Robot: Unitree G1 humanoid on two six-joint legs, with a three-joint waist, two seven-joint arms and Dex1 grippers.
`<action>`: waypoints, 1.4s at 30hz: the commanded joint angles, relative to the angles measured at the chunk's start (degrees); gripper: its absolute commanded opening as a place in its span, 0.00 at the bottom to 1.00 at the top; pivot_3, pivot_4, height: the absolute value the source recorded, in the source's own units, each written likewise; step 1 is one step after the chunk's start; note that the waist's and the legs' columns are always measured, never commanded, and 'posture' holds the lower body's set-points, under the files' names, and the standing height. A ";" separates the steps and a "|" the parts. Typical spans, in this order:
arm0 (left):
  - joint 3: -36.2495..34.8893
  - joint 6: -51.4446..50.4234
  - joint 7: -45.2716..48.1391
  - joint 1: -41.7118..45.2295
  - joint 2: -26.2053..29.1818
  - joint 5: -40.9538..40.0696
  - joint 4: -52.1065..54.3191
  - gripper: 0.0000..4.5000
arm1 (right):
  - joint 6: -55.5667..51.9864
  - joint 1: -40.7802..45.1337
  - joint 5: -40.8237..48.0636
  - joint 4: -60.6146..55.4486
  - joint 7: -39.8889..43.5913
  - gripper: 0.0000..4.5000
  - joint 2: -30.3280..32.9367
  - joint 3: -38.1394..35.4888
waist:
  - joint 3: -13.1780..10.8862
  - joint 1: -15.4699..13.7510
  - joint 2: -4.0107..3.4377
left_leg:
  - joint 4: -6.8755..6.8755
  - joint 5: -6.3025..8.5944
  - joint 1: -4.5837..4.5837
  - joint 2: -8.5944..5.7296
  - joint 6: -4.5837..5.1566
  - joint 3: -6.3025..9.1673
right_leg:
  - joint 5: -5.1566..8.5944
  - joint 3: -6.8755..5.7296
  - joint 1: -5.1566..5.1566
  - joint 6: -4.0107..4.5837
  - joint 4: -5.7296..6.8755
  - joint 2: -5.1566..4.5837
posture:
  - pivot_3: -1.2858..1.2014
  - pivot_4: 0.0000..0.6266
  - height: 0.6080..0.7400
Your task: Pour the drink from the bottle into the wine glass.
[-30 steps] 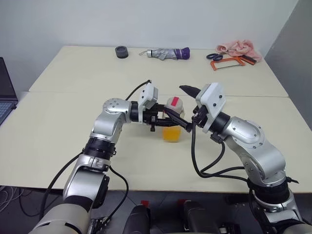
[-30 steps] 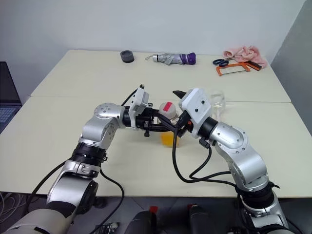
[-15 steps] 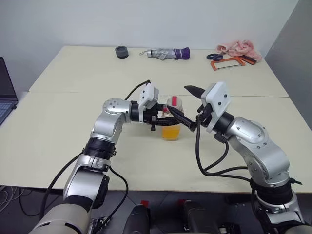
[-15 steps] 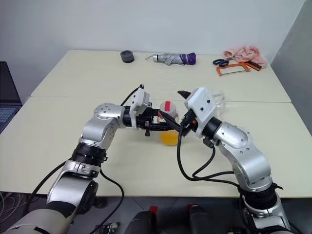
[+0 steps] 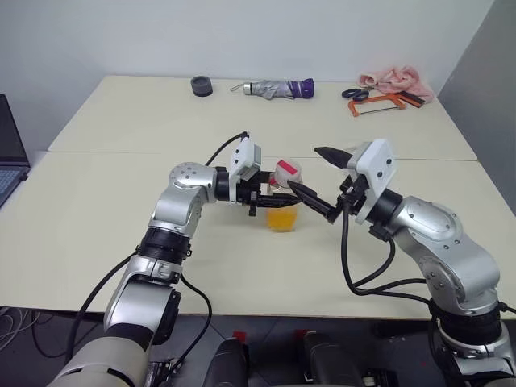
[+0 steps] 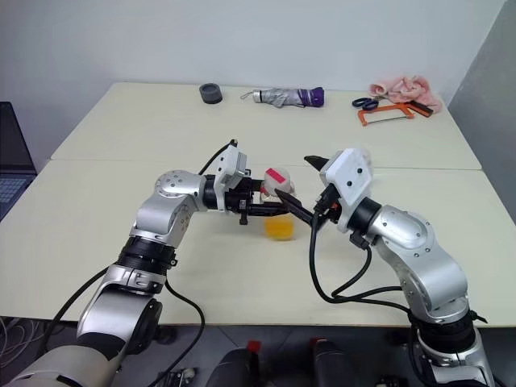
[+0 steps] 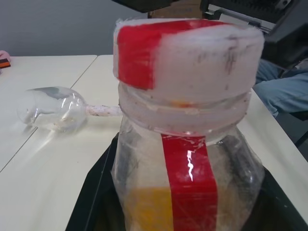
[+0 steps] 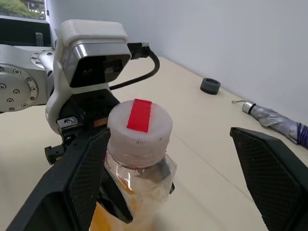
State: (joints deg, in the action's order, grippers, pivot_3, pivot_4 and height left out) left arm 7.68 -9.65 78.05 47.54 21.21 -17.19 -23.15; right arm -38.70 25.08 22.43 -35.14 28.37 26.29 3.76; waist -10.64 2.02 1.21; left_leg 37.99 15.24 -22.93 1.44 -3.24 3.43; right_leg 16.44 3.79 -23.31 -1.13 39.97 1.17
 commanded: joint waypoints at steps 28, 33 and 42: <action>-1.00 0.91 0.48 1.13 -0.04 -1.21 1.31 0.40 | 2.28 5.45 -4.22 2.28 -2.53 0.94 -3.30 4.80 | 0.00 -0.08 0.00 | 0.00 0.00 0.00 0.00 0.00 0.00 | 0.00 0.00 0.00 0.00 -0.01 -0.01 | 0.52 0.24 1.00; -1.00 0.80 0.45 1.02 0.02 -1.23 1.49 0.40 | 1.82 4.99 -3.99 2.12 -2.50 0.94 -3.10 4.14 | 0.00 -0.08 0.00 | 0.00 0.00 0.00 0.00 0.00 0.00 | 0.00 0.00 0.00 0.00 -0.01 -0.01 | 0.52 0.24 1.00; -1.06 0.90 0.23 0.83 -0.01 -1.21 1.53 0.40 | 0.16 3.66 -2.63 1.52 -2.20 0.94 -2.00 2.16 | 0.00 -0.08 0.00 | 0.00 0.00 0.00 0.00 0.00 0.00 | 0.00 -0.01 0.00 0.00 0.00 -0.01 | 0.52 0.24 1.00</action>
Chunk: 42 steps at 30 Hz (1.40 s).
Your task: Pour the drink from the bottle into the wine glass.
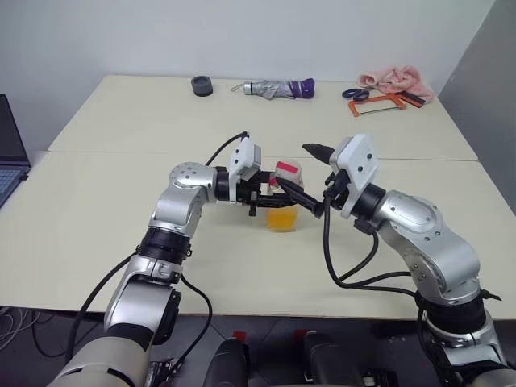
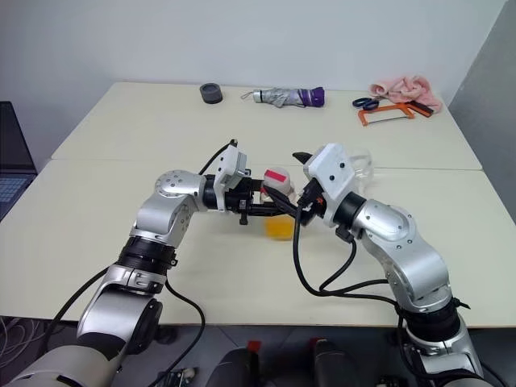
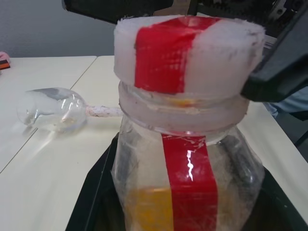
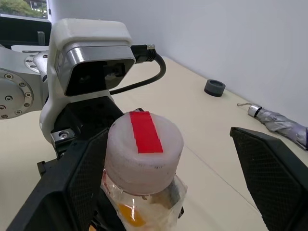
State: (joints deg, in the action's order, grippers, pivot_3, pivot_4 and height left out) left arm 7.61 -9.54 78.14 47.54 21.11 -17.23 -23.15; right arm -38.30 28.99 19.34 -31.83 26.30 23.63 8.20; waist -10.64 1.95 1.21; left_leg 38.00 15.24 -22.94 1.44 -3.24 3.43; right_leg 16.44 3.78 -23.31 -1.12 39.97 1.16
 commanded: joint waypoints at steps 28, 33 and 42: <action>-1.14 1.17 -0.35 -0.09 0.09 -1.12 1.93 0.40 | -3.41 -1.18 5.23 -3.69 0.29 0.94 1.36 -5.24 | 0.00 0.00 0.00 | 0.00 0.00 0.00 0.00 0.00 0.00 | 0.00 0.00 0.00 0.00 0.00 0.00 | 0.52 0.24 1.00; -1.11 1.23 -0.34 -0.18 0.05 -1.12 1.97 0.40 | -3.91 -1.82 5.82 -4.10 0.73 0.94 1.78 -5.40 | 0.00 0.00 0.00 | 0.00 0.00 0.00 0.00 0.00 0.00 | 0.00 0.00 0.00 0.00 0.00 0.00 | 0.52 0.24 1.00; -1.07 1.30 -0.15 0.09 0.00 -1.07 1.63 0.40 | -4.51 -0.94 7.85 -5.81 0.29 0.94 1.31 -5.18 | 0.00 0.03 0.00 | 0.00 0.00 0.00 0.00 0.00 0.00 | 0.00 0.00 0.00 0.00 0.00 0.01 | 0.52 0.24 1.00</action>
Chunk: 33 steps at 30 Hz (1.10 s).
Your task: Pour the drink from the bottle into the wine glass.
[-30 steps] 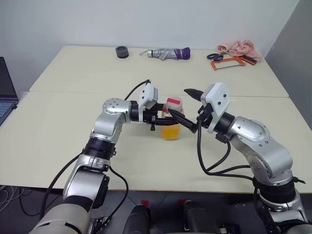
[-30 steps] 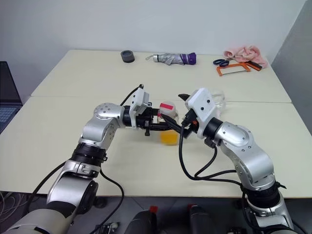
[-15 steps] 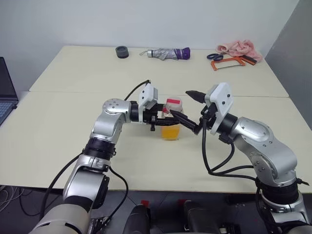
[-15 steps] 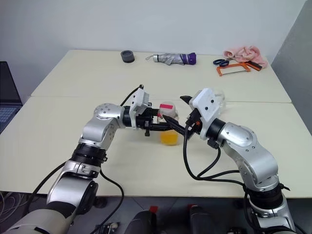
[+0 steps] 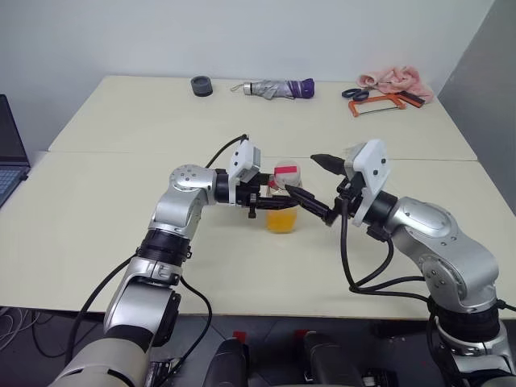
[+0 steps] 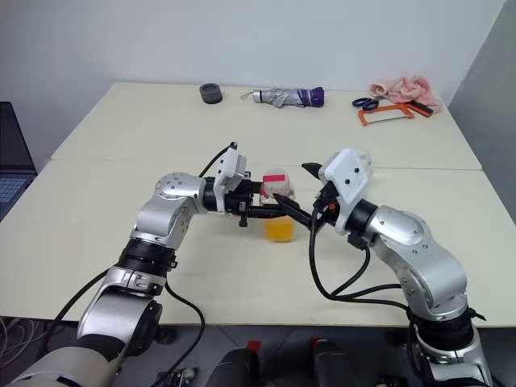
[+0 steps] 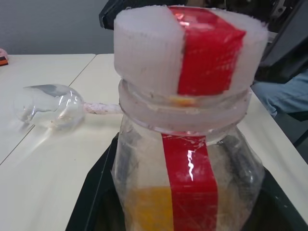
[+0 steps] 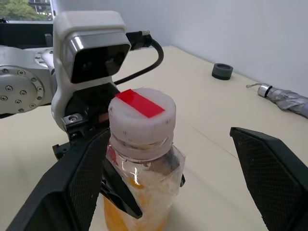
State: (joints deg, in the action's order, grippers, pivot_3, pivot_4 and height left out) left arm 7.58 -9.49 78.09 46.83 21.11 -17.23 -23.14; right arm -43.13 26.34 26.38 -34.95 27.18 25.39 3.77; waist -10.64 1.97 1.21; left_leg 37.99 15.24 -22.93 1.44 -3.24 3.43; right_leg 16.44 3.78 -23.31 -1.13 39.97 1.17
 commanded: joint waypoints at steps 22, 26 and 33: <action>-1.19 0.40 -0.32 0.72 0.29 -1.38 2.89 0.40 | -0.68 3.06 4.14 -0.55 0.20 0.94 -1.76 -0.88 | 0.00 0.00 0.00 | 0.00 0.00 0.00 0.00 0.00 0.00 | 0.00 0.00 0.00 0.00 0.00 0.00 | 0.52 0.24 1.00; -1.21 0.20 -0.38 0.50 0.34 -1.48 3.29 0.40 | -0.85 3.21 4.80 -0.33 0.60 0.94 -1.48 -0.85 | 0.00 0.00 0.00 | 0.00 0.00 0.00 0.00 0.00 0.00 | 0.00 0.00 0.00 0.00 0.00 0.00 | 0.52 0.24 1.00; -1.10 0.13 -0.39 0.59 0.33 -1.57 3.43 0.40 | -0.91 3.69 5.54 0.34 1.50 0.94 -0.88 -0.87 | 0.00 0.00 0.00 | 0.00 0.00 0.00 0.00 0.00 0.00 | 0.00 0.00 0.00 0.00 0.00 0.00 | 0.52 0.24 1.00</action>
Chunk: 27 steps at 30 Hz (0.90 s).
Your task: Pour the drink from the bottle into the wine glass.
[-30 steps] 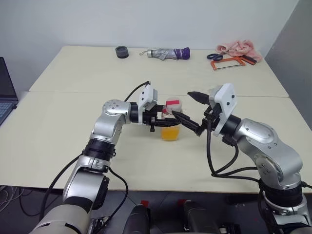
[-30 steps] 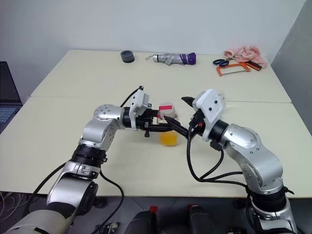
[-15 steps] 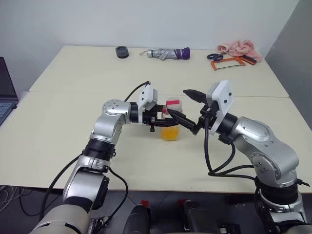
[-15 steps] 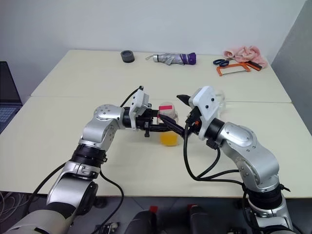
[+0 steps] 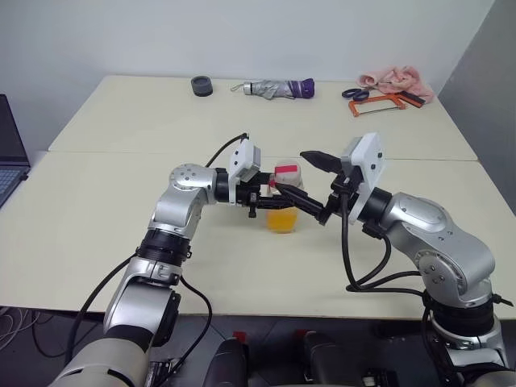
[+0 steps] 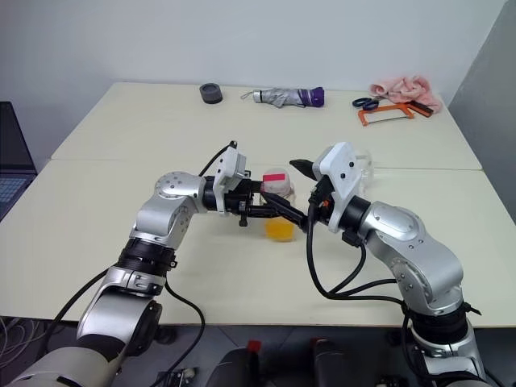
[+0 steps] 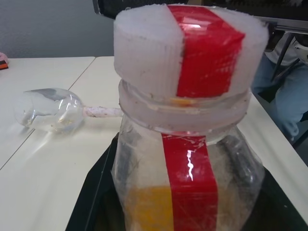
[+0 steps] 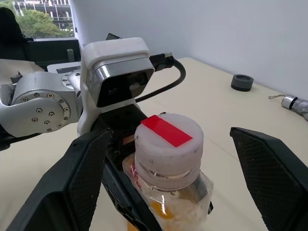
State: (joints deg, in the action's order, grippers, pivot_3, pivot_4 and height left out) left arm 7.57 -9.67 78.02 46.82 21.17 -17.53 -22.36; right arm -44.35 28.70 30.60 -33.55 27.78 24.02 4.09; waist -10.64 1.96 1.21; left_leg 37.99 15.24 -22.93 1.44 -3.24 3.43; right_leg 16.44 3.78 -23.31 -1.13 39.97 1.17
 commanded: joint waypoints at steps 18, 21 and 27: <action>-0.90 0.34 -0.63 0.43 0.02 -1.33 2.79 0.40 | 0.71 4.55 1.29 3.20 2.06 0.94 -0.32 0.58 | 0.00 0.00 0.00 | 0.00 0.00 0.00 0.01 0.00 0.00 | 0.00 0.00 0.00 0.00 0.00 0.00 | 0.52 0.24 1.00; -0.89 0.31 -0.59 0.44 0.10 -1.31 2.82 0.40 | 1.17 4.89 0.75 3.69 2.41 0.94 -0.39 1.30 | 0.00 0.00 0.00 | 0.00 0.00 0.00 0.00 0.00 0.00 | 0.00 0.00 0.00 0.00 0.00 0.00 | 0.52 0.24 1.00; -0.87 0.60 -0.66 0.46 0.06 -1.17 2.68 0.40 | 1.93 5.07 -0.47 4.19 3.09 0.86 -0.25 2.20 | 0.00 0.00 0.00 | 0.00 0.00 0.00 0.01 0.00 0.00 | 0.00 0.00 0.00 0.00 0.00 0.00 | 0.52 0.24 1.00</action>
State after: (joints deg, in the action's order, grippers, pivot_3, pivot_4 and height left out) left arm 7.57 -9.70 77.59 46.82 21.14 -17.58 -22.28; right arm -44.06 32.42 30.31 -28.35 30.16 23.75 6.30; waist -10.64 1.96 1.21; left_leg 37.99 15.24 -22.93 1.45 -3.24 3.43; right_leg 16.44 3.78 -23.31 -1.13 39.97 1.17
